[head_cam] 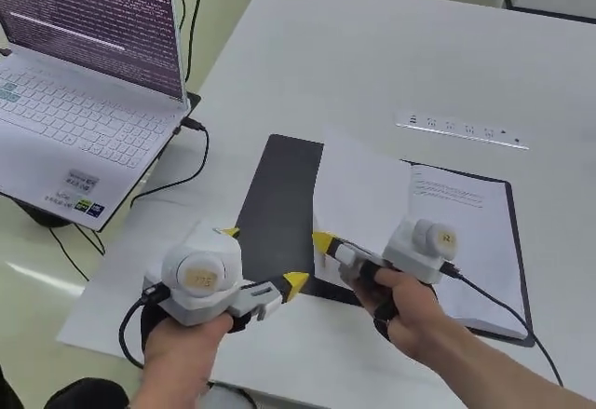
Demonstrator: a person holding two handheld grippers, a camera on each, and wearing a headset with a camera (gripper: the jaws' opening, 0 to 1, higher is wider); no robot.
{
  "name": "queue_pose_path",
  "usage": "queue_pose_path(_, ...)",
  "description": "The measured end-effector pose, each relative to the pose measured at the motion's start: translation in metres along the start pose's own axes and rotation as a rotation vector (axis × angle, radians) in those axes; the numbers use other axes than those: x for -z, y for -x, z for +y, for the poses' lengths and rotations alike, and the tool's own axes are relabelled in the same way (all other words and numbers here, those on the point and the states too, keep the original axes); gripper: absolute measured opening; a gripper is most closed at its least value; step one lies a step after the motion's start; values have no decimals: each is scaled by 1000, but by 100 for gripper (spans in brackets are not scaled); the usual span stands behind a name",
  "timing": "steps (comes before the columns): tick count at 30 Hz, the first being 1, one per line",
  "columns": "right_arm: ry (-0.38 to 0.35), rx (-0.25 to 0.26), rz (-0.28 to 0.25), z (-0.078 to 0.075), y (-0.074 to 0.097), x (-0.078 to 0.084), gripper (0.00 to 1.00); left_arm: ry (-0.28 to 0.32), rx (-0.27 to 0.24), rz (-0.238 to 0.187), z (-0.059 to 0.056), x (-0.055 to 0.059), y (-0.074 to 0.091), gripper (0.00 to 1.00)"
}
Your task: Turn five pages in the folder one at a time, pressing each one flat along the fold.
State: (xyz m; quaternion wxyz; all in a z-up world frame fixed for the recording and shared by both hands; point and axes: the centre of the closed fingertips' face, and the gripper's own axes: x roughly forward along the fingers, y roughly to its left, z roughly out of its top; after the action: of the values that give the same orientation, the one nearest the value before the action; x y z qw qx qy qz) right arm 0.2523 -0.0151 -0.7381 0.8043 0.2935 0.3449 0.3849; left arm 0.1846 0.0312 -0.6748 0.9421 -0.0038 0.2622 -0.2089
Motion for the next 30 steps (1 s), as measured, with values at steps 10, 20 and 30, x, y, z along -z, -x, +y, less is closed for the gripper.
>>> queue_pose_path(10,-28,67,52,-20,-14,19,0,-6,11,7,3,0,-1,69)
queue_pose_path(20,-81,92,107,-32,-22,38,5,-3,4,8,9,0,0,69)
queue_pose_path(30,-96,8,86,-11,-19,32,28,-19,21,23,3,4,-7,68)
